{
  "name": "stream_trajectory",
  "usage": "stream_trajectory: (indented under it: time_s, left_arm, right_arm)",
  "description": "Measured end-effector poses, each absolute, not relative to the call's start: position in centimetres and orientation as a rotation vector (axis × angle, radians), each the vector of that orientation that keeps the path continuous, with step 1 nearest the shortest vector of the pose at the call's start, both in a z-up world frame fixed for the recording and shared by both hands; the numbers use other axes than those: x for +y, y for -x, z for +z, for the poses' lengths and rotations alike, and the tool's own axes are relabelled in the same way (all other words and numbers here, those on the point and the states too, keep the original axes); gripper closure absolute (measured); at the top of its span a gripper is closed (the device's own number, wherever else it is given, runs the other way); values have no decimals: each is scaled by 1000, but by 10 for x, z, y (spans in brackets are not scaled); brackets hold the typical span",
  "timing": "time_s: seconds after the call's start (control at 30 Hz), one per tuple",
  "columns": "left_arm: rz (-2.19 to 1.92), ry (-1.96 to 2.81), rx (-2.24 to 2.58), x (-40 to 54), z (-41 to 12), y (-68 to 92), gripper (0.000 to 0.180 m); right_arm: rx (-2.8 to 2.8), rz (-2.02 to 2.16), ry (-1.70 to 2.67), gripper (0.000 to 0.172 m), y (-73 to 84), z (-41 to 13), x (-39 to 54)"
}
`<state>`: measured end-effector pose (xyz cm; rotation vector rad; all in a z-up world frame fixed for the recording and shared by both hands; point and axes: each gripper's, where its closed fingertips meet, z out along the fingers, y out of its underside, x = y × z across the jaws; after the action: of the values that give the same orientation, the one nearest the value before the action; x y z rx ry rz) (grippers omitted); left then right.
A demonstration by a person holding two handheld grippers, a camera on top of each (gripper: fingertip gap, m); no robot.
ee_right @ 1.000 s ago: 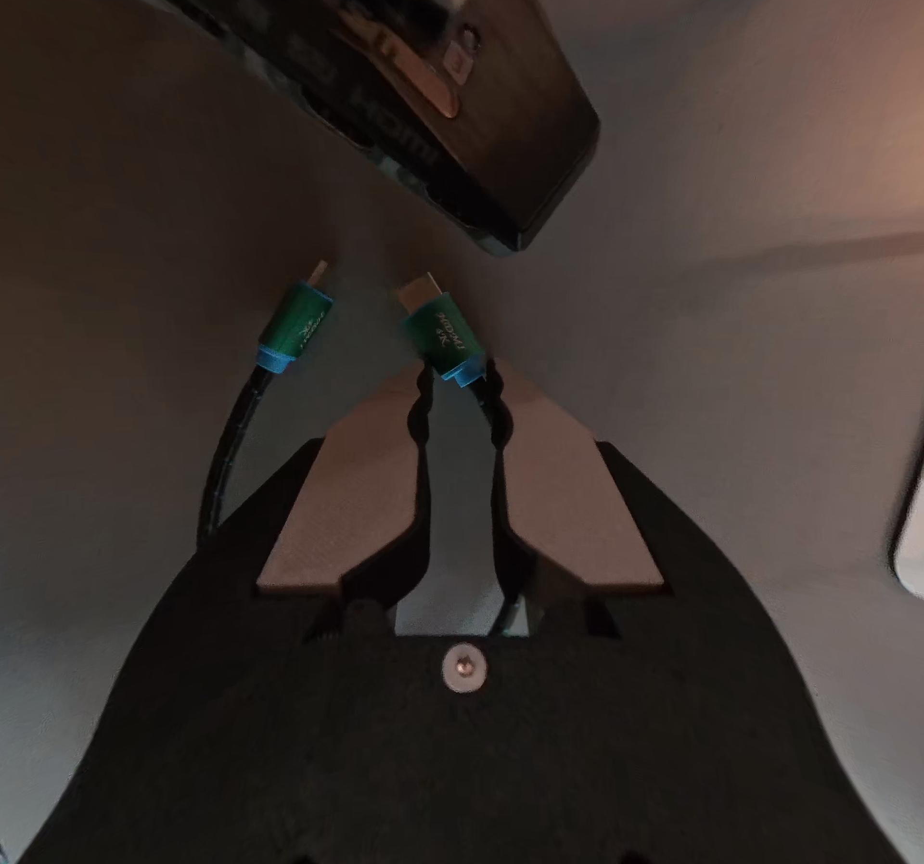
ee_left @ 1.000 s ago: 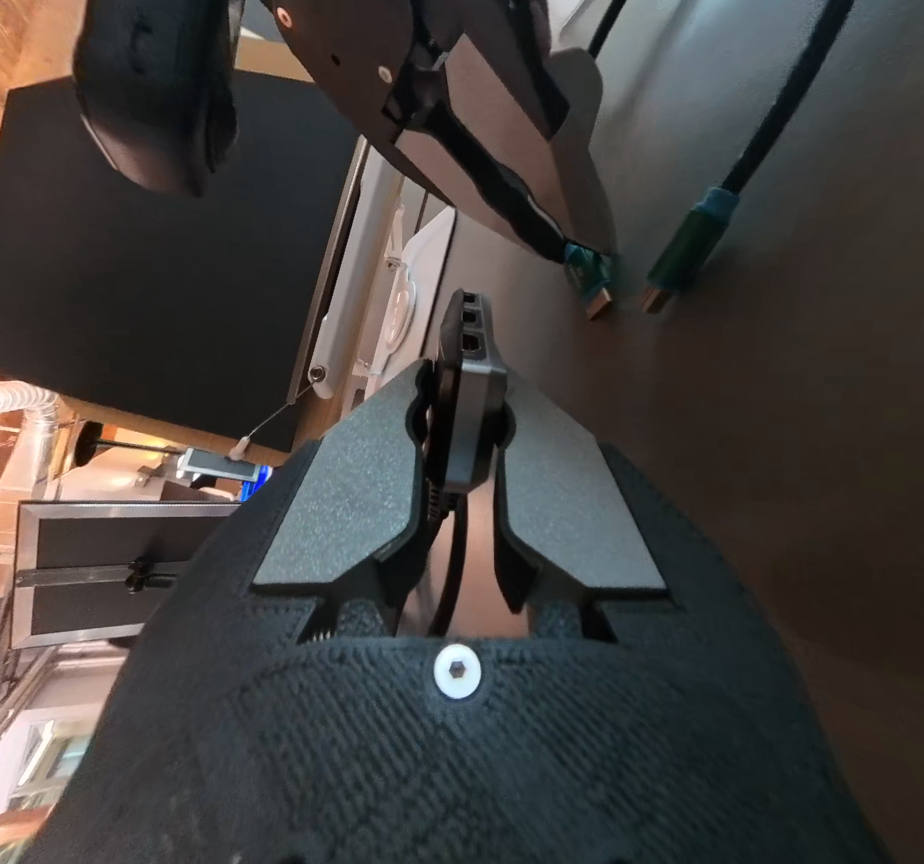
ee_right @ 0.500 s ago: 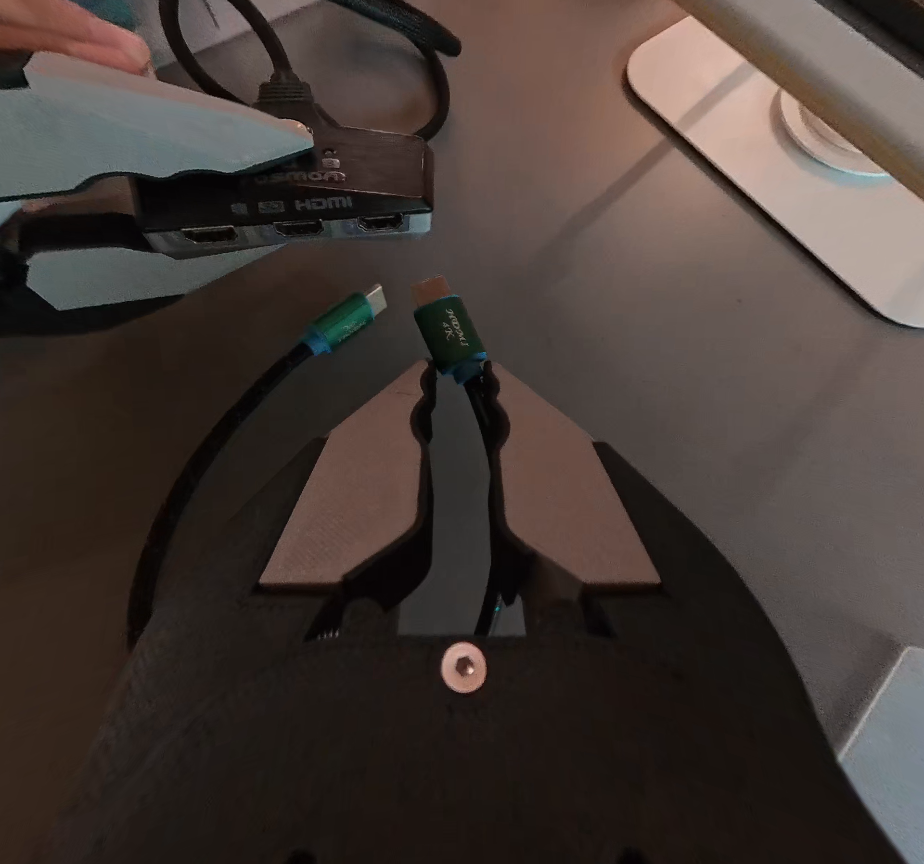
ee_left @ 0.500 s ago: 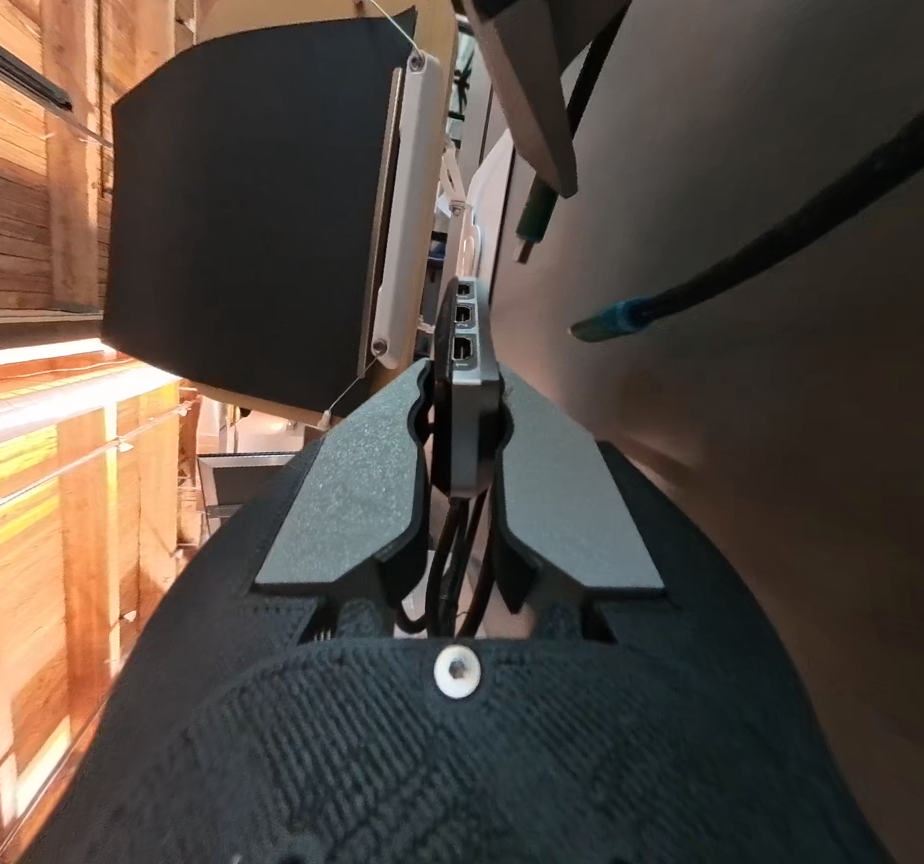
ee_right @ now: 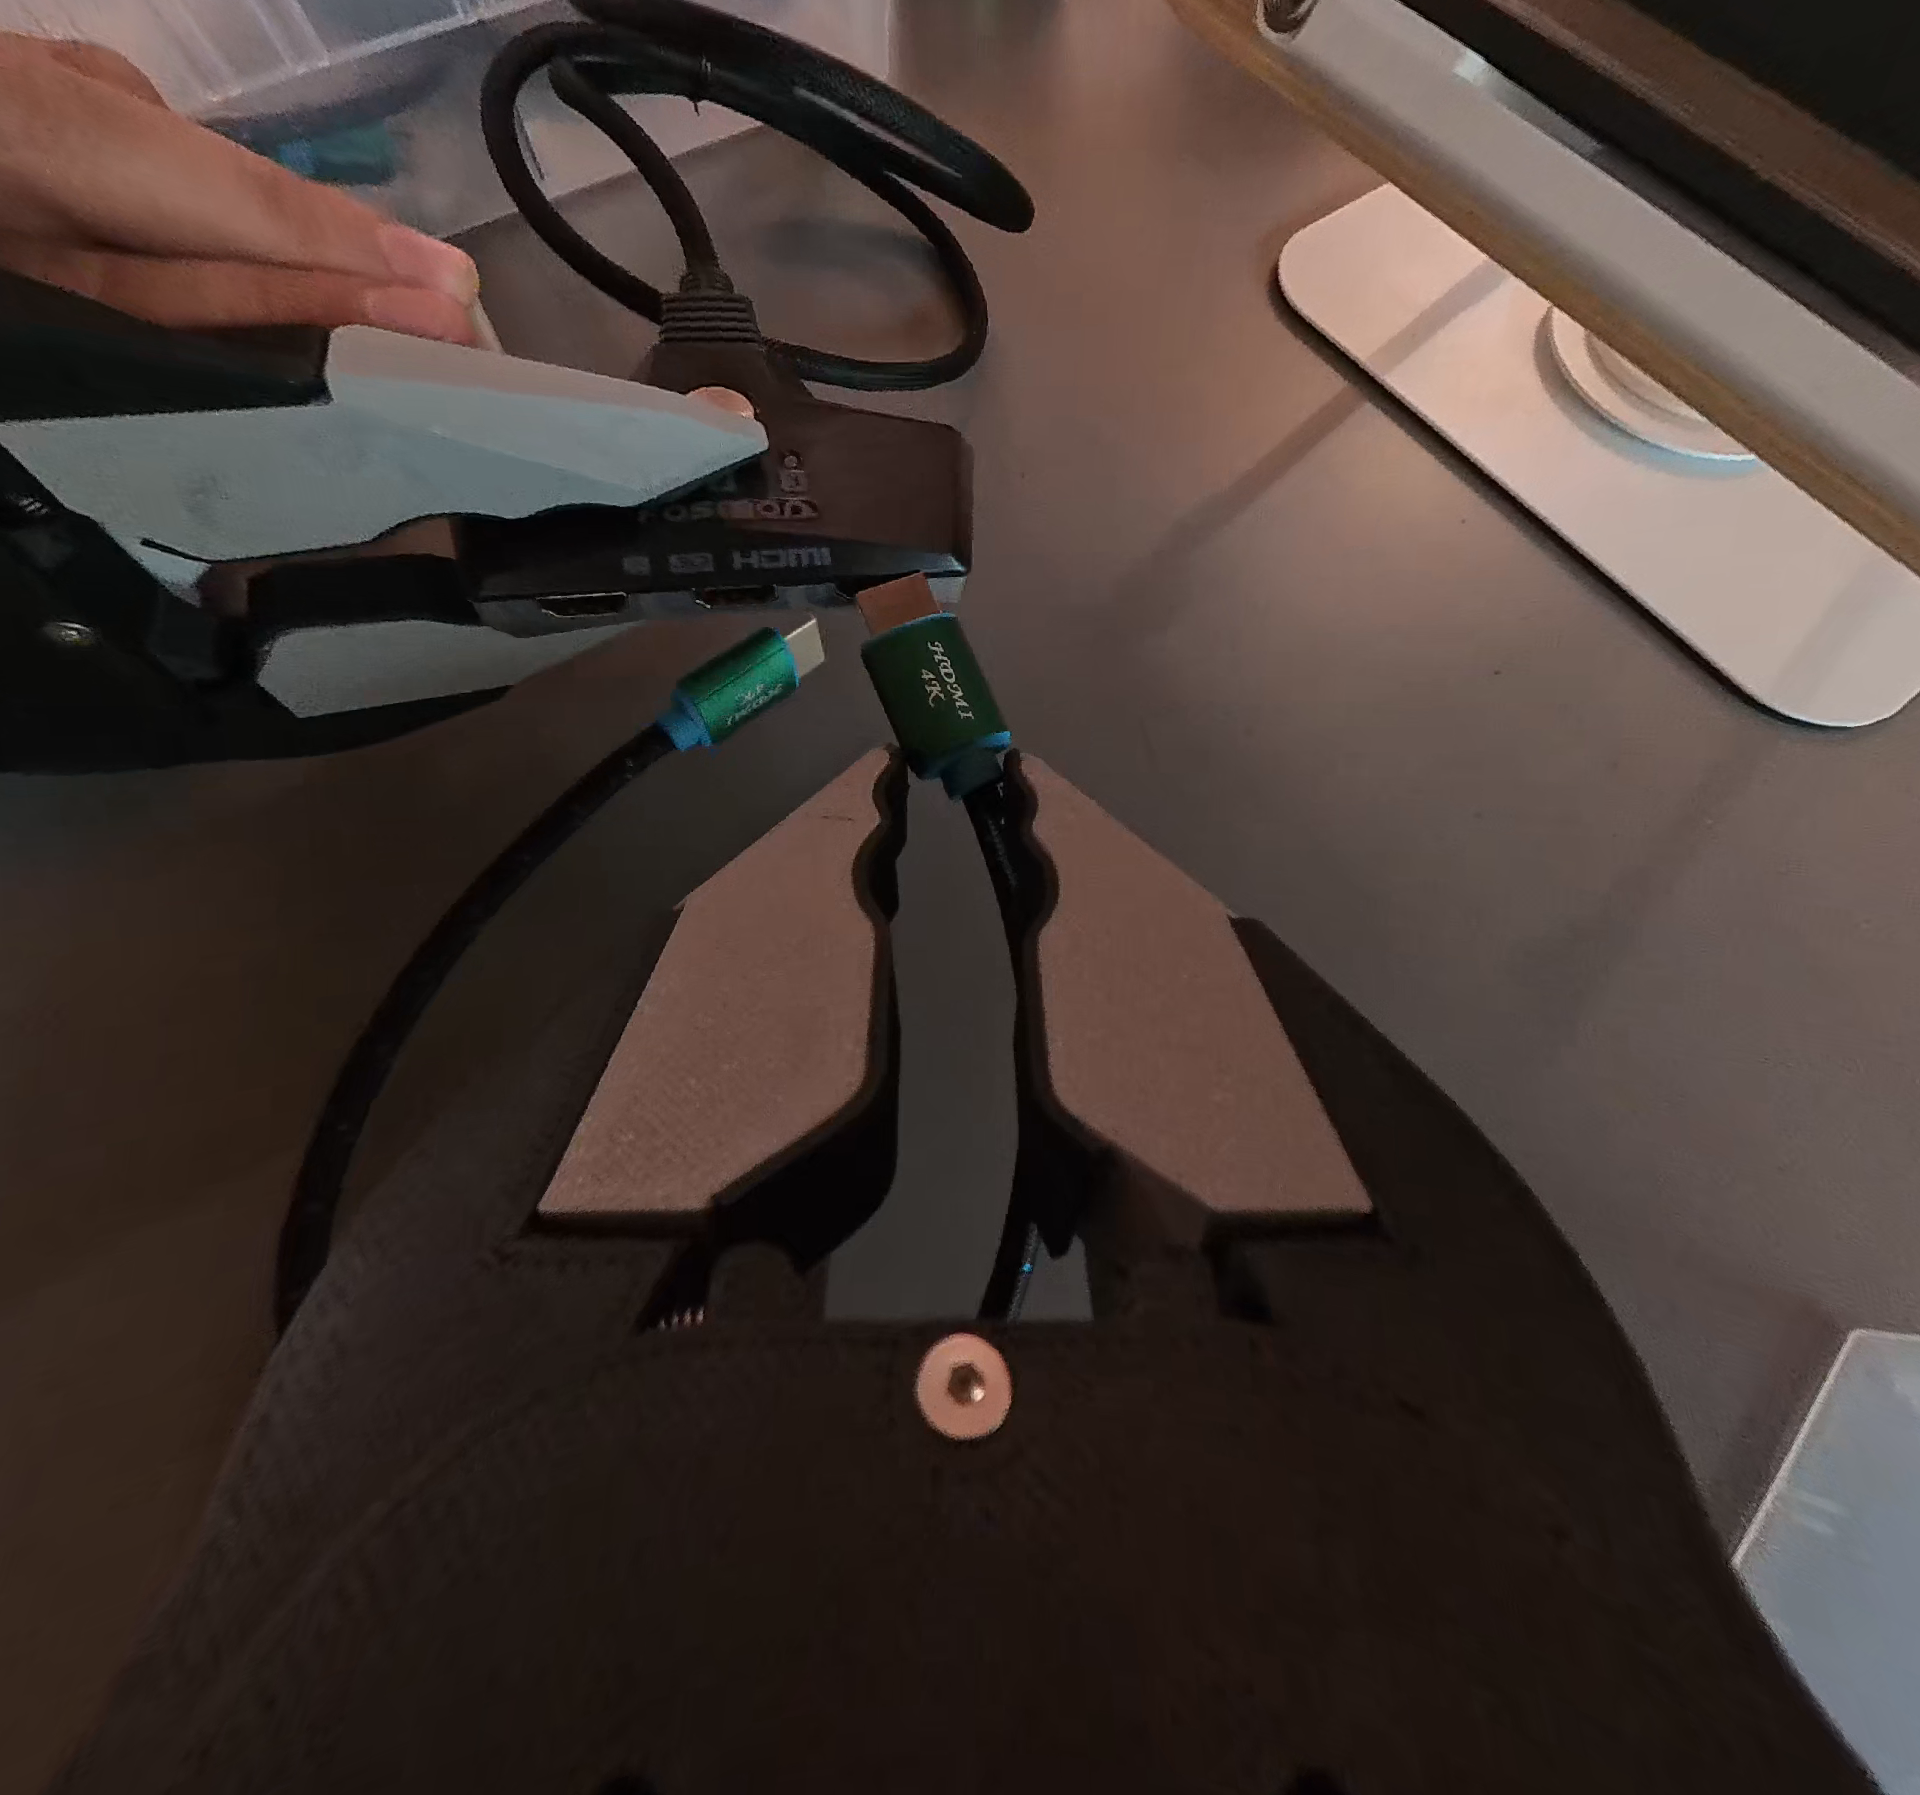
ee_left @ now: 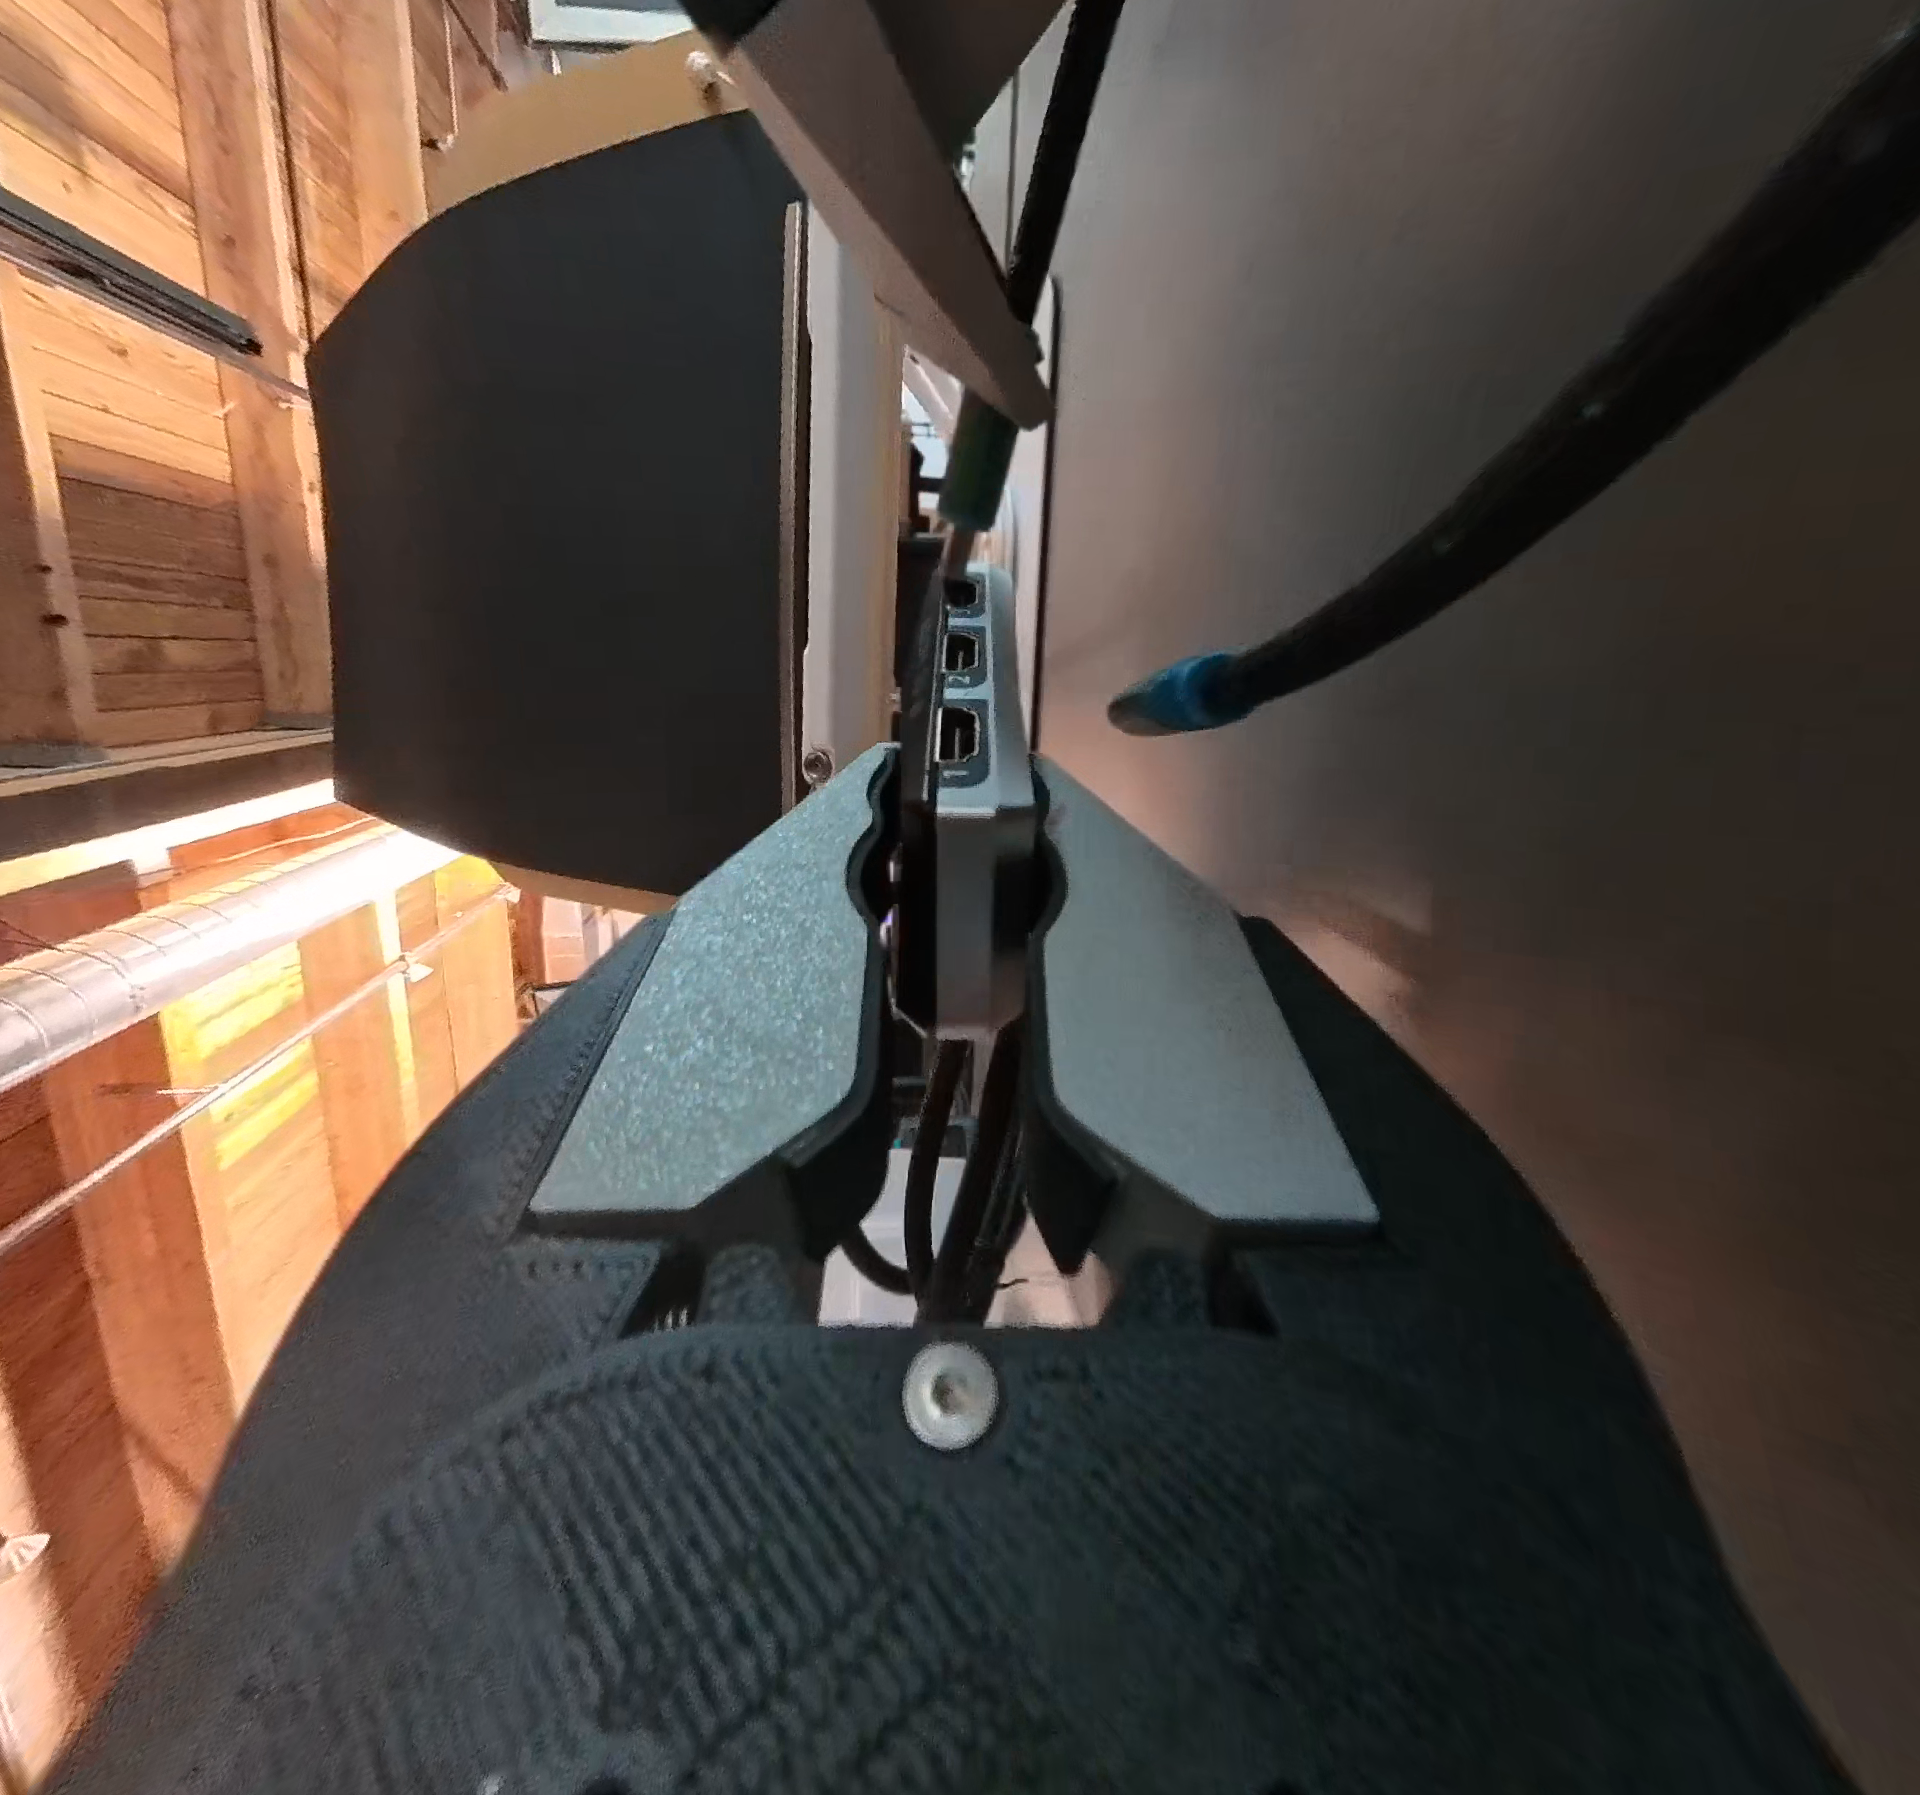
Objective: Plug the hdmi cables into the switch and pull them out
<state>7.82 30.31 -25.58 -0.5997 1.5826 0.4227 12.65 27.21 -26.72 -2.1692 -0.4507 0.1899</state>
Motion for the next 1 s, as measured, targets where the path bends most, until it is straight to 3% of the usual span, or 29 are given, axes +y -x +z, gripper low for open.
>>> stream_trajectory:
  time_s: [1.0]
  left_arm:
    - [389,533,1659,281,-268,-83,161]
  right_arm:
    - [-538,17,2236,158,-125,-280,269]
